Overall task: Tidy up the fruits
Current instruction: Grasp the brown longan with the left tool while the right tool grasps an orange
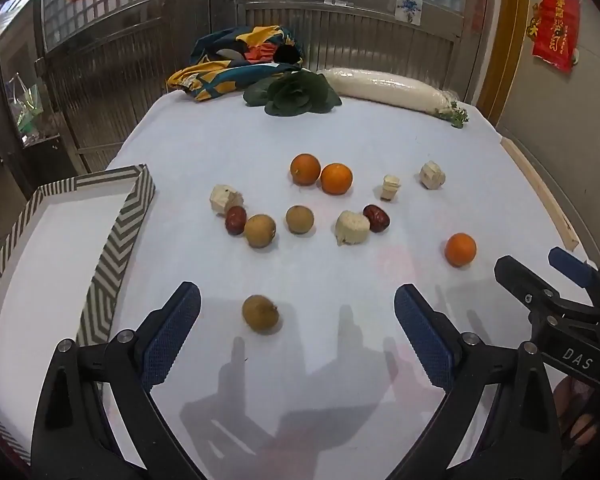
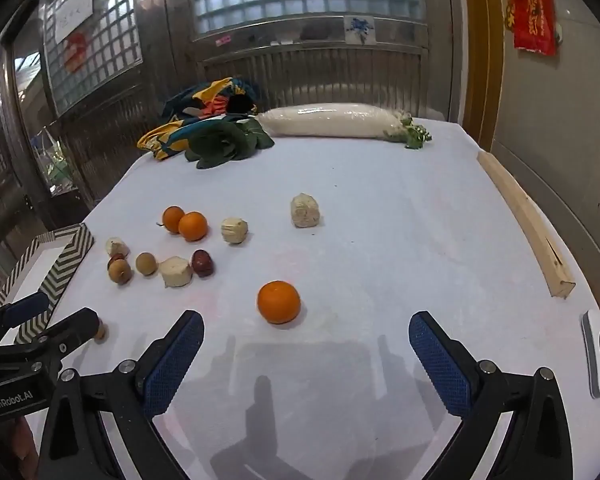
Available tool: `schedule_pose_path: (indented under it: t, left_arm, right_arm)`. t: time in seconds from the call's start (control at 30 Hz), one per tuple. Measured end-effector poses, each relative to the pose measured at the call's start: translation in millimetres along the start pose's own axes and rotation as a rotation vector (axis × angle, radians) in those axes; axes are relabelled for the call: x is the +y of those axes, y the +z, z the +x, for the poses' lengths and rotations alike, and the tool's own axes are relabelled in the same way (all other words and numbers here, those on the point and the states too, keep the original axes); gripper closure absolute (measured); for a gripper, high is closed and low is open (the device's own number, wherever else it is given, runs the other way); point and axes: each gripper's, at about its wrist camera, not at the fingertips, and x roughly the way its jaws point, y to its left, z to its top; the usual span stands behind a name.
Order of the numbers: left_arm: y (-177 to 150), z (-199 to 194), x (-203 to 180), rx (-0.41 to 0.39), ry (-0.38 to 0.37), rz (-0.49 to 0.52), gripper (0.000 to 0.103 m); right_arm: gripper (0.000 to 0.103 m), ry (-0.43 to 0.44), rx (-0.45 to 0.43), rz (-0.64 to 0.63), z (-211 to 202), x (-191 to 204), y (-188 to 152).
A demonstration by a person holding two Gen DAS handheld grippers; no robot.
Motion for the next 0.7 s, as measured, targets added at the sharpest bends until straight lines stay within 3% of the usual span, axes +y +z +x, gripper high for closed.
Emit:
schedule_pose_path:
  t: [0.23,0.47,0.7]
  left_arm:
    - [-1.6,-3.6,8.7,0.013,0.005,0.022,0.004]
    - [3.1,2.6,14.3,0.039,0.000,0.035,0.004]
    - [13.2,15.6,28.1,0.084,-0.016,0.022,0.004]
  right_arm:
    - [0.007,0.037,0.002,-0.038,-1.9,6.0,-5.8]
    - [0.037,0.116,0.060,-0.144,17.2,16.4,-8.5]
    - [0.037,0.140,0.113,-0.129,49.7,10.1,1.6]
